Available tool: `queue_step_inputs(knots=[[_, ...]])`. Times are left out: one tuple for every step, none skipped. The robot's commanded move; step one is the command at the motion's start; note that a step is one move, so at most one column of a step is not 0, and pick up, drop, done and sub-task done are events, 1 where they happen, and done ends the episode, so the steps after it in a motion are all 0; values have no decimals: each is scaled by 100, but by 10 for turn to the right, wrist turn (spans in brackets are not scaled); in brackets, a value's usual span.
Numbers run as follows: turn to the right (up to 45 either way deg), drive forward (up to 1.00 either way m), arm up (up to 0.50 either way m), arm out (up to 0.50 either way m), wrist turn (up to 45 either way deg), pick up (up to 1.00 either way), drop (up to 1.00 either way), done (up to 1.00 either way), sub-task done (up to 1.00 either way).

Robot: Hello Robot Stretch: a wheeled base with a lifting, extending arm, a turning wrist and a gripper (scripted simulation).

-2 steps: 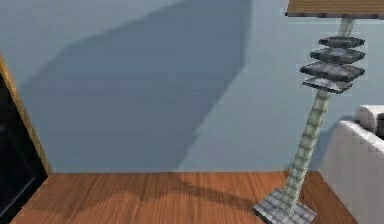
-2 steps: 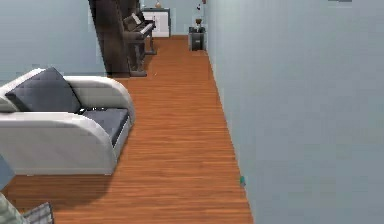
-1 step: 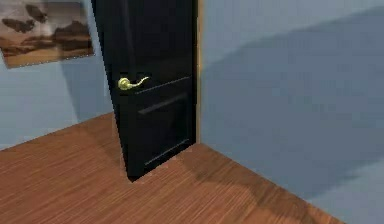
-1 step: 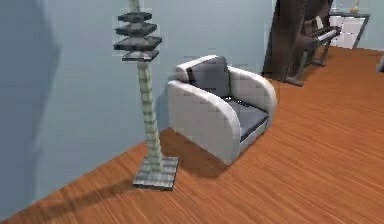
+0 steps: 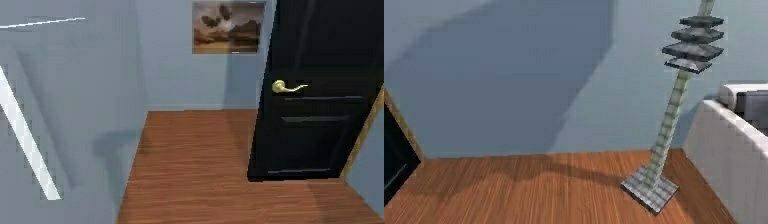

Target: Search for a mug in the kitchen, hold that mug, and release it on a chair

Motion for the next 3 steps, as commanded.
queue_step_inputs(knots=[[0, 100, 0, 0, 0, 0, 0, 0, 0], [0, 65, 0, 0, 0, 0, 0, 0, 0], [450, 0, 0, 0, 0, 0, 0, 0, 0]])
